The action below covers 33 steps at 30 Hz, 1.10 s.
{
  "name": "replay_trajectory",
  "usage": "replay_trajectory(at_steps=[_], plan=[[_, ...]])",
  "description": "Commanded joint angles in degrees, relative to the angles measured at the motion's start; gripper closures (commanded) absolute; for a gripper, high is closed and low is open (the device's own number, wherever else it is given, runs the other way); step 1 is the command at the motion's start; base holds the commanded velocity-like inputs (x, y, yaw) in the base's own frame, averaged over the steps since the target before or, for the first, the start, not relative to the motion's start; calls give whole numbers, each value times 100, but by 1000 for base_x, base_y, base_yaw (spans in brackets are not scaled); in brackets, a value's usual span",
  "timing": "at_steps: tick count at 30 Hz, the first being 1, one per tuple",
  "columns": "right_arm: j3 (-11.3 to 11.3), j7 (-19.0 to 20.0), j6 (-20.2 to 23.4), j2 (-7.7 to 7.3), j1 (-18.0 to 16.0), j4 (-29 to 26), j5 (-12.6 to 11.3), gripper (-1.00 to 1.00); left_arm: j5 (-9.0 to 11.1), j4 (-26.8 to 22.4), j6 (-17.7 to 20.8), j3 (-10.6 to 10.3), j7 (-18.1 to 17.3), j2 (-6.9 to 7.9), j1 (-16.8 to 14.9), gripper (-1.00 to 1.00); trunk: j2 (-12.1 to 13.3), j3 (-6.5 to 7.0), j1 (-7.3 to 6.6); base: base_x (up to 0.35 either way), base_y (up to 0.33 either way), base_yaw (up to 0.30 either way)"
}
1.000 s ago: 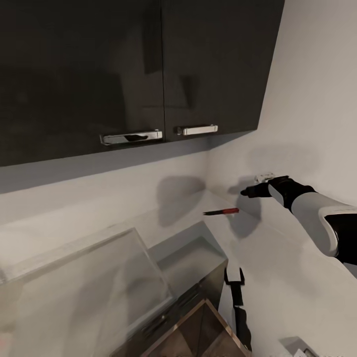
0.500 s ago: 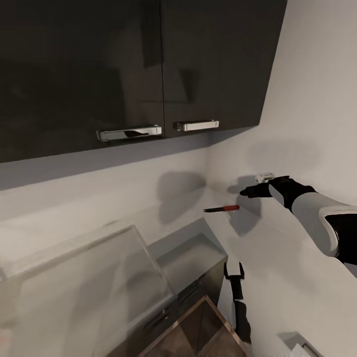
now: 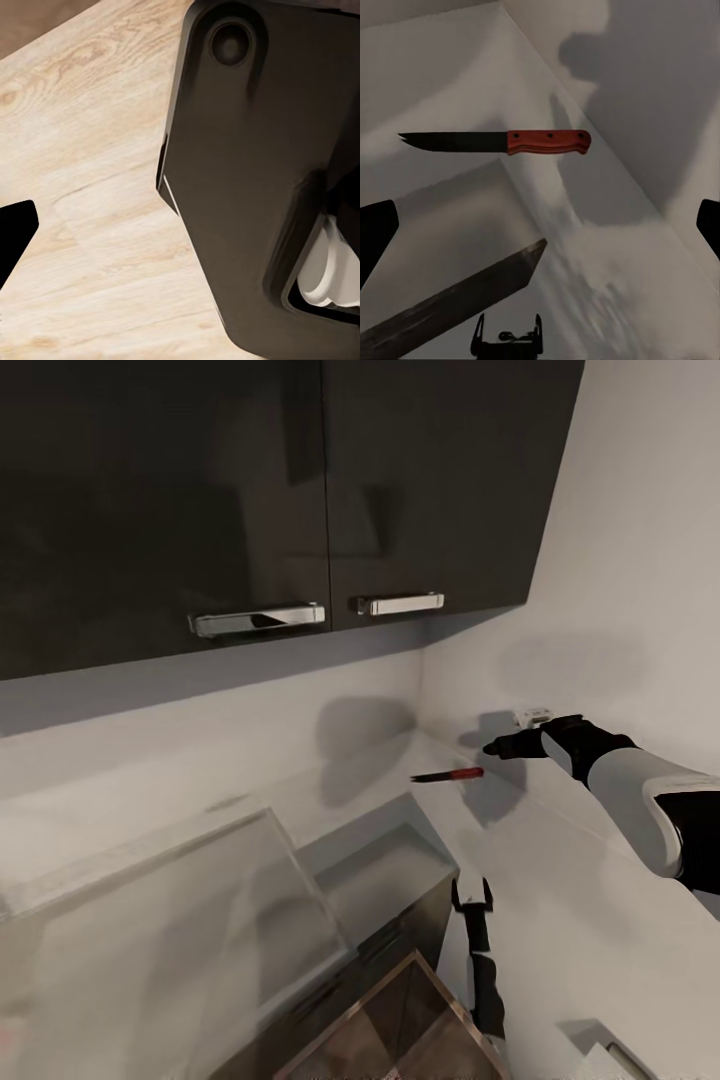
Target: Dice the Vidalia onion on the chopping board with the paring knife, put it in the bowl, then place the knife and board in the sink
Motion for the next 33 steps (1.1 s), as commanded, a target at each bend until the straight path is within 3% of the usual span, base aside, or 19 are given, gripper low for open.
replay_trajectory(at_steps=[1,27,33], plan=[[24,38,24,-3,-3,-12,41,-100,40,26,-43,-24,4,-3,-12,-100,-13,-22,3,0,0,0],[24,45,23,10,-3,-12,41,-100,40,30,-43,-29,2,-3,-12,-100,-13,-260,3,0,0,0],[24,383,23,-4,-3,-12,43,-100,40,30,-43,-31,-1,-3,-9,-100,-13,-315,3,0,0,0]])
